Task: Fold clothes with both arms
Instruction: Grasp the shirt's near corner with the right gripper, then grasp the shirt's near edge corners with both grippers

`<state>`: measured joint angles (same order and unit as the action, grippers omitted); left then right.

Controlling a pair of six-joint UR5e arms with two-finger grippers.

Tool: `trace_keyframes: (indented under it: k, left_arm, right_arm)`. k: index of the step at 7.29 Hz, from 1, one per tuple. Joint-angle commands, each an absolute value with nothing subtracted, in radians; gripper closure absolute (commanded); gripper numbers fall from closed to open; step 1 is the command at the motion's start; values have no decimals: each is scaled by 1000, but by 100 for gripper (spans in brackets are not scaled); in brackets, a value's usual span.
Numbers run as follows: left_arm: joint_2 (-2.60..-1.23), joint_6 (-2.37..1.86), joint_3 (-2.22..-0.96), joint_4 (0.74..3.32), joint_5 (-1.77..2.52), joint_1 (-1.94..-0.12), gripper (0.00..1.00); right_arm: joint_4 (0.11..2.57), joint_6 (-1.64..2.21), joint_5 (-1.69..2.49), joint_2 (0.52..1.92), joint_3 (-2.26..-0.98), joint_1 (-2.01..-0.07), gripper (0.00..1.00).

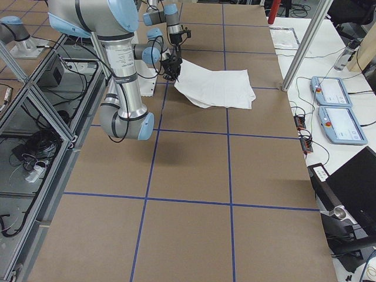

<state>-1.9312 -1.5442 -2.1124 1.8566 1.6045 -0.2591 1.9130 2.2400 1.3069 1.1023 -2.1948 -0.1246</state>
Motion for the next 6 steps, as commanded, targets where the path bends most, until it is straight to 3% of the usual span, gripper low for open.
trace_keyframes:
  k: [1,3,6]
  left_arm:
    - [-1946,-1543,-2407,1556,1681,-259,100]
    - [-1973,-1543,-2421,1483,1700,-268,100]
    - [-2043,-1425,-2248,1489,1694,-398,100]
  right_arm:
    - [2137,2244,1325,1065,-2418,-92,100]
    - [2172,2223,1324,1014,-2390,-107,100]
    - [2154,2111,1322,951,-2263,-217,100]
